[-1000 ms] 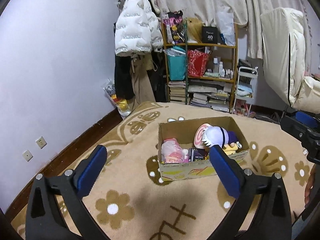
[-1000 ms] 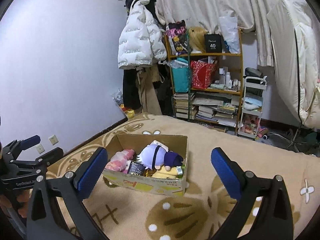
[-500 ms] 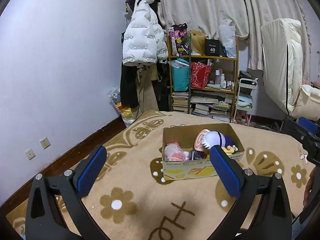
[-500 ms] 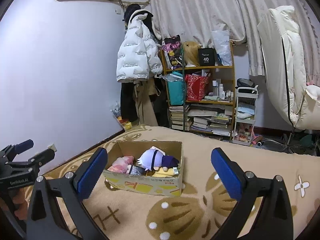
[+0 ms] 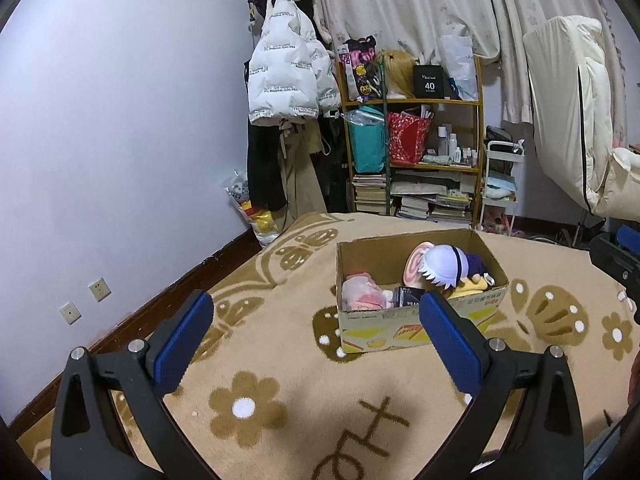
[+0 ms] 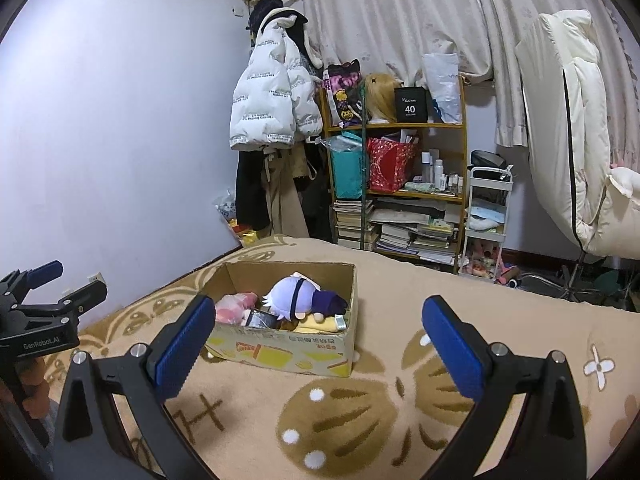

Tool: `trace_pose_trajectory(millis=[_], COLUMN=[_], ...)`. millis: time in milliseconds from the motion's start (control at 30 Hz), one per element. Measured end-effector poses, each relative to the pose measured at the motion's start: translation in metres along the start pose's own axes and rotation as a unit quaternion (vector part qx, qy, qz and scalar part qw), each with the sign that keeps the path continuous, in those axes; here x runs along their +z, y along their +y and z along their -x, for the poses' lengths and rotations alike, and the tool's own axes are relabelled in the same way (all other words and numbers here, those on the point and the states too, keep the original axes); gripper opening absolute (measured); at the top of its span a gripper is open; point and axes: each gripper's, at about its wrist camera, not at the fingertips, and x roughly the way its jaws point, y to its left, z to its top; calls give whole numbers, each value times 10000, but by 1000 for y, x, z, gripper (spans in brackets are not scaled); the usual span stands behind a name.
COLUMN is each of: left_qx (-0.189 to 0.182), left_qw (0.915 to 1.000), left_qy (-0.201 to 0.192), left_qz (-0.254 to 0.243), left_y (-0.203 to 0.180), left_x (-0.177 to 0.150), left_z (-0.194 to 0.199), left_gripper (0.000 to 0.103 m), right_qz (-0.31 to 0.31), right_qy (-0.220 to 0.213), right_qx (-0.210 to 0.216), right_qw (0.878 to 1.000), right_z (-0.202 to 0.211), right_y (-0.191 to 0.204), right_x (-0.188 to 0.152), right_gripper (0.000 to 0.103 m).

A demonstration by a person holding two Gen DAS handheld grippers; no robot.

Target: Organize soft objects

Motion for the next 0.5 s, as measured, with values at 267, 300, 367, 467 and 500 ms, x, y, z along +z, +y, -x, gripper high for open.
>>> trace_pose_trajectory(millis=[267,300,367,467,500], left_qx=[0,-9,-24,-5,3], left_qw=[9999,9999,9998,9997,9996], left_qy=[113,130,169,231,251], left_qz=[-95,-80,-69,-81,-88], left_y=[-6,-6,-6,-6,-6], left_x=[-5,-6,-6,-8,-9], left_z=[-12,-13,-16,-20,-20], left_gripper=[102,102,102,102,102], right_qz=[-56,-53,-52,-65,-72], right_qy=[169,174,191,214,224], right_qx=[13,8,2,0,0], right_qw=[9998,9998,9998,9997,9997], right_z=[-12,-13,-14,-16,-16], right_y=[-6,-6,-7,-8,-8], right_x=[-6,-7,-7,-8,-9], right_gripper=[103,103,103,103,103])
